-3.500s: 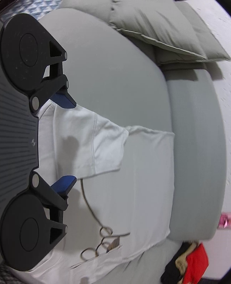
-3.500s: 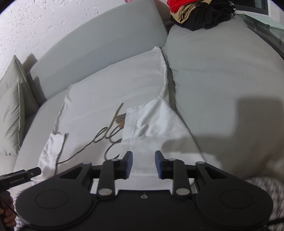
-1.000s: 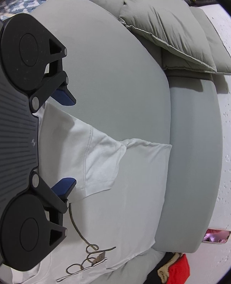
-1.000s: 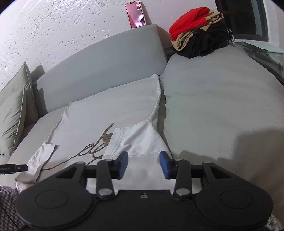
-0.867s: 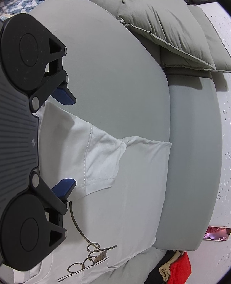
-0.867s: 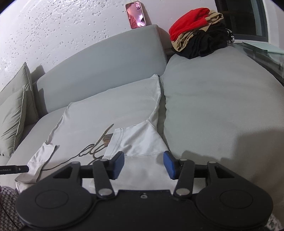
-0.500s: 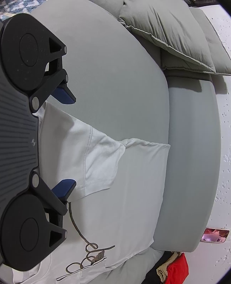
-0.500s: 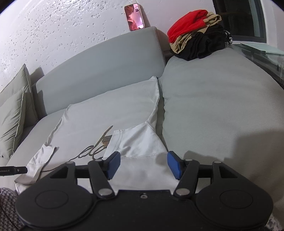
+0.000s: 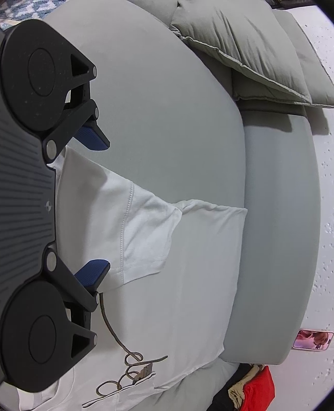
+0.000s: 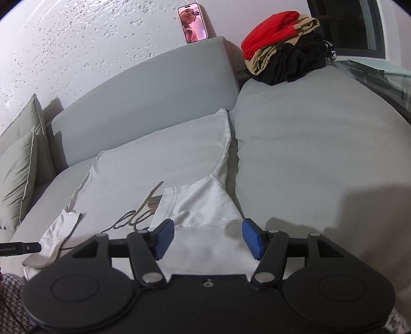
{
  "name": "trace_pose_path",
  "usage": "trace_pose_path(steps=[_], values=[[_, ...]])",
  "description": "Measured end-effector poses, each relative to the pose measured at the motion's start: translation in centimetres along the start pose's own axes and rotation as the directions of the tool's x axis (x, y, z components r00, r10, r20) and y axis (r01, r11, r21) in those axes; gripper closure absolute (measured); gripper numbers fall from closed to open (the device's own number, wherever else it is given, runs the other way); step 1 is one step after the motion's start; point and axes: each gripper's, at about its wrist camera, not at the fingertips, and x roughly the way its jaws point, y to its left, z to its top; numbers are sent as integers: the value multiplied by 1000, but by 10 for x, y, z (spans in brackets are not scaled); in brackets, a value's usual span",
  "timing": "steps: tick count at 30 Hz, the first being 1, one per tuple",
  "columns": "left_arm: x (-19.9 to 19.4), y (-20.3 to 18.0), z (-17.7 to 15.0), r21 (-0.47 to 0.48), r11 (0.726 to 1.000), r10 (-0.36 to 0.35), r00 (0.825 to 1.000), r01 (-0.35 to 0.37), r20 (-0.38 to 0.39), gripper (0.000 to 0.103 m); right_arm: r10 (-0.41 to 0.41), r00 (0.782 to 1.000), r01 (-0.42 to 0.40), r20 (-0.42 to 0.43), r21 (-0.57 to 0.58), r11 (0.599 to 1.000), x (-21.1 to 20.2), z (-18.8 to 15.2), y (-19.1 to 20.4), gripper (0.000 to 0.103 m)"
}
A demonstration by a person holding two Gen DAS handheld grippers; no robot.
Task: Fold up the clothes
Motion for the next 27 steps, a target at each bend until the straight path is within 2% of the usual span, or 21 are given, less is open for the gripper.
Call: trace_pose_path(steps=[13,14,15,16,17,18,19,20,21,23,26,27], values=[[-1,0,0,6,1000,6,1000,-6,0,11,-5,1000,5,2,-4,1000,-1,-1,1,45],[-2,0,0,7,1000,7,1000,-7,3,12,-6,1000,6,1,-5,1000,-1,-1,2,46],[-2,0,0,8,1000,8,1000,-8,7,13,-8,1000,8,-1,-9,1000,-1,-1,2,53],[-4,0,0,11,1000,12,1000,-12,10,19,-11,1000,11,-5,-14,1000,0,-1,3,61],[-5,0,-1,14,1000,16,1000,-16,13,27,-13,1000,13,-9,-19,1000,0,-2,4,75],[-6,0,-1,16,1000,22,1000,-23,16,33,-16,1000,15,-15,-22,1000,1,-2,4,79],[-8,1,-1,17,999,40,999,-40,12,42,-18,1000,18,-20,-25,1000,1,-3,5,79],[-10,3,-1,6,999,51,999,-51,7,46,-19,1000,18,-22,-26,1000,1,-3,5,79],[-12,7,-2,-13,999,46,999,-46,3,48,-18,1000,17,-21,-22,1000,0,-3,5,79],[-13,16,0,-50,998,31,999,-31,-10,60,-14,999,14,-38,-7,1000,2,-1,3,79],[-5,22,12,-49,998,35,999,-36,-29,74,-6,997,8,-74,24,1000,6,4,1,88],[-1,22,17,-36,998,43,999,-44,-32,76,-1,996,4,-84,35,999,9,7,2,89]])
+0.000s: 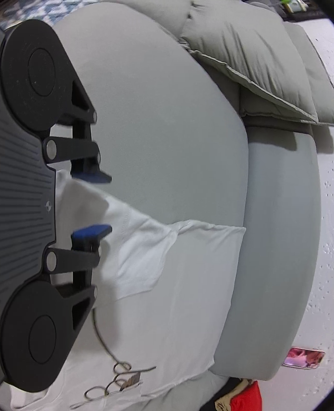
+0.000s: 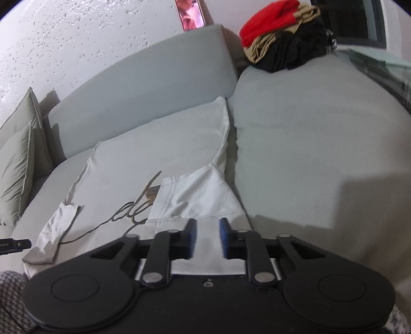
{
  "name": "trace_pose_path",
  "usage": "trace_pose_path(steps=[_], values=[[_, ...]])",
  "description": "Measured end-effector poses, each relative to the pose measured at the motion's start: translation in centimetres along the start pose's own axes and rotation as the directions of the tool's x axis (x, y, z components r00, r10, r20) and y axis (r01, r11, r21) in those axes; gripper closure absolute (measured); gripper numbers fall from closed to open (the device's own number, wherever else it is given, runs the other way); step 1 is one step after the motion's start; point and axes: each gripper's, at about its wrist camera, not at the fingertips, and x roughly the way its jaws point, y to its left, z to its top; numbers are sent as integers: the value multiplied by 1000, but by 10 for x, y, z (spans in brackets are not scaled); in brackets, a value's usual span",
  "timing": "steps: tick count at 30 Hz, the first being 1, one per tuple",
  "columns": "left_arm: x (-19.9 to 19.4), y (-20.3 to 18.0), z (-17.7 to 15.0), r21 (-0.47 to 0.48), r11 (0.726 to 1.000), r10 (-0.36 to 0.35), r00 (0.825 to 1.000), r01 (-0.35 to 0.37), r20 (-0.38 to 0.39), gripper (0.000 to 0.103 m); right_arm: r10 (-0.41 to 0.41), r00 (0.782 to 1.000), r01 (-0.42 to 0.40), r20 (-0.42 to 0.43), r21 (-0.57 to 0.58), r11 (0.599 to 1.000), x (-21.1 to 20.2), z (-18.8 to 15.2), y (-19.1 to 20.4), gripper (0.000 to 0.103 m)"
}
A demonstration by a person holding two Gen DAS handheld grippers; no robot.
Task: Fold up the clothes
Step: 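Move the left tool toward the folded side of the T-shirt, then grasp the white T-shirt hem edge with the right tool while the left tool grasps beside it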
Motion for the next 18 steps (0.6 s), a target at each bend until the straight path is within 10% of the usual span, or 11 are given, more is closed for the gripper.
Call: trace_pose_path(steps=[3,6,13,18], values=[[26,-7,15,83,993,96,990,-88,-100,76,2,1000,-2,-23,-4,1000,12,11,12,91],[56,-11,16,177,964,239,940,-200,-241,75,-23,997,21,-69,-34,999,30,16,29,91],[15,6,-2,165,973,188,968,-161,-165,74,-166,965,159,-205,-50,986,28,-8,28,92],[-1,-22,12,164,986,46,998,-39,-39,72,-63,984,58,-168,-38,998,12,0,36,90]])
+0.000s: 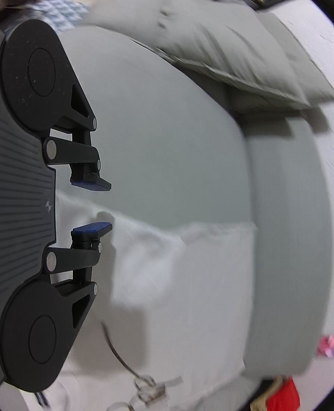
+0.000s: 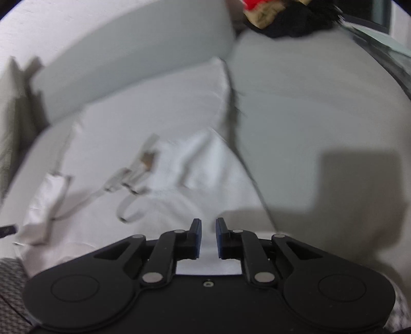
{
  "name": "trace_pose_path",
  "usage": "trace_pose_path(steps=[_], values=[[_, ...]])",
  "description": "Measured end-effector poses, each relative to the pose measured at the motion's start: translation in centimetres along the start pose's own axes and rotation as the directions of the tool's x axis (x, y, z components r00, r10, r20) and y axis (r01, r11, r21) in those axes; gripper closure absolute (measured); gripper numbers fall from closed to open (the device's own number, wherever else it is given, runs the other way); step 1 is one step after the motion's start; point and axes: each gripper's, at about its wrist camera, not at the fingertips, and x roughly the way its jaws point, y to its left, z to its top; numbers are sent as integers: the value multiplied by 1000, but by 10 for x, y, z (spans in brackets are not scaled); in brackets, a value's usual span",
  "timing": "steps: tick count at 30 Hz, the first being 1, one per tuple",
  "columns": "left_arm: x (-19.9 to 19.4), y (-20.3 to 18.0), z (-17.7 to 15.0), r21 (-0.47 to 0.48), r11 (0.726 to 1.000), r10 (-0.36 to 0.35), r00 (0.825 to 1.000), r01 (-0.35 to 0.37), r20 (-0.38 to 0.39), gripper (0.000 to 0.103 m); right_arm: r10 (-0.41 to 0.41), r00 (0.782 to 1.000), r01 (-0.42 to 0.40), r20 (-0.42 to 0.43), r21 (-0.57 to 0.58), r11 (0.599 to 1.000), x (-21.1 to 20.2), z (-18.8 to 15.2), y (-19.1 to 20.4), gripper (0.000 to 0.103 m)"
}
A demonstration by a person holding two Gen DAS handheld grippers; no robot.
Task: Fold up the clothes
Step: 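Grasp the white T-shirt hem edge with the right tool while the left tool grasps beside it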
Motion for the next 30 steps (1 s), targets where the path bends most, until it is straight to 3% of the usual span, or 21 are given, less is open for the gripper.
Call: trace_pose_path(steps=[2,6,8,10,13,15,17,20,22,23,25,28,29,30], values=[[15,-23,7,31,998,-55,998,56,-42,59,50,999,-50,4,11,999,11,7,11,90],[28,-57,-9,129,988,-74,989,90,-129,63,65,997,-65,-47,0,998,20,2,22,91],[13,-62,-19,217,973,-55,992,78,-110,64,60,996,-61,-73,-12,998,17,-2,24,91],[0,-53,-16,208,972,-91,991,109,-96,63,66,994,-68,-84,-15,998,11,-3,24,90],[-29,-39,5,180,981,-84,996,78,25,62,126,992,-125,-26,21,992,-14,16,21,87],[-48,-28,24,149,986,-95,990,78,106,48,176,984,-177,36,50,983,-34,35,20,70],[-66,-15,45,110,989,-116,976,96,187,22,220,970,-228,106,70,971,-54,57,19,60],[-73,2,79,56,991,-133,960,123,246,19,250,948,-268,198,68,961,-75,91,24,48],[-65,7,99,40,990,-140,956,134,258,17,261,937,-287,232,89,954,-76,114,23,28],[-53,9,108,36,990,-143,958,138,250,17,261,935,-291,238,99,952,-69,125,21,19],[-17,11,123,20,989,-147,966,146,213,24,252,936,-287,244,118,951,-53,147,17,18],[49,13,143,-18,987,-154,980,157,128,62,188,960,-223,207,161,961,1,173,4,19],[71,11,148,-31,987,-152,983,156,101,69,173,966,-208,191,181,961,20,179,-3,26],[88,10,153,-36,989,-142,985,146,95,68,166,970,-201,178,199,959,40,185,-10,47]])
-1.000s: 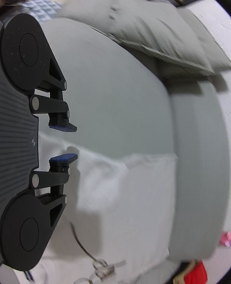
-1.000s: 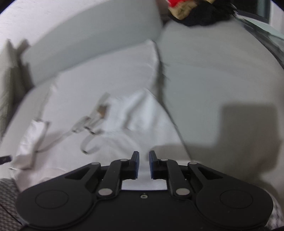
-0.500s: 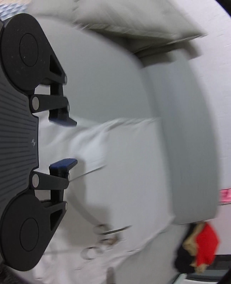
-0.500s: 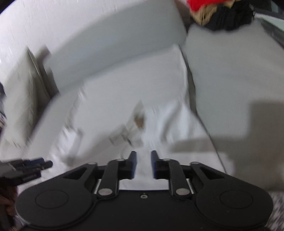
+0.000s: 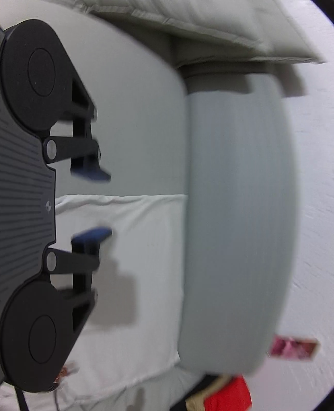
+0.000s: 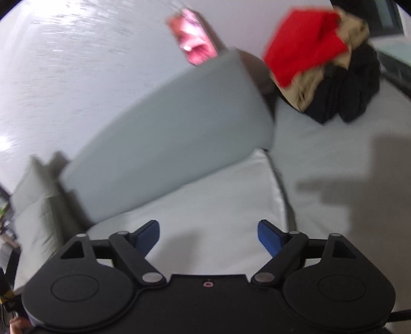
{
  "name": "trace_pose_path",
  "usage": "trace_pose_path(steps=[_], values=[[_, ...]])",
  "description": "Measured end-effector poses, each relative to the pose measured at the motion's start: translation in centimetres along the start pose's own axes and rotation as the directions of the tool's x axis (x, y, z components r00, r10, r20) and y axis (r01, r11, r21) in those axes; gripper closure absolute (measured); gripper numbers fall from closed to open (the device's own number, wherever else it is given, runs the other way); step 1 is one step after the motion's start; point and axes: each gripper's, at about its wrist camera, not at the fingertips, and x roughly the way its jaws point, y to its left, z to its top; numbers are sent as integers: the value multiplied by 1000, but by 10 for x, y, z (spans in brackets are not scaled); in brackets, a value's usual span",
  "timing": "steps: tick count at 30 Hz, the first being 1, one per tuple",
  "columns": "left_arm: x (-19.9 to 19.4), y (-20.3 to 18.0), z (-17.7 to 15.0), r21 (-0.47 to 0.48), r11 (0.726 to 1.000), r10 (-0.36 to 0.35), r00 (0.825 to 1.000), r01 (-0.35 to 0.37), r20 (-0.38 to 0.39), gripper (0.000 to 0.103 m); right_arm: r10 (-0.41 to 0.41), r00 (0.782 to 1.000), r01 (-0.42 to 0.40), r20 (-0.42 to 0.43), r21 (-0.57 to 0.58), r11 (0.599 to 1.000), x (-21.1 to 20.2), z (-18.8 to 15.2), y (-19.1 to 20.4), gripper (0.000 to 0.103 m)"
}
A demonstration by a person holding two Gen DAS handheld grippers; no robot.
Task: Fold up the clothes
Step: 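Grasp the white T-shirt hem edge with the right tool while the left tool grasps beside it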
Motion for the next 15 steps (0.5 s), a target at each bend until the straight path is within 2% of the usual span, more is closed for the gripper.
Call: trace_pose_path(steps=[2,3,5,7,9,11,15], values=[[34,1,7,-8,1000,21,1000,-21,-10,67,-29,1000,29,-3,12,1000,35,11,-16,72],[48,2,12,-13,999,31,1000,-31,-2,65,-46,999,46,0,14,999,52,18,-24,73],[74,8,23,-41,999,35,999,-35,3,57,-78,997,78,2,23,997,86,31,-39,73],[99,16,35,-84,996,37,999,-36,9,56,-100,995,100,-1,53,994,117,47,-54,71],[121,23,46,-115,993,39,999,-38,10,55,-110,994,110,-3,87,990,143,60,-66,59],[138,31,54,-146,989,25,1000,-23,11,55,-115,993,115,-3,109,987,164,70,-77,57],[169,45,67,-222,973,-66,998,63,-4,56,-72,997,68,23,144,987,182,81,-91,57]])
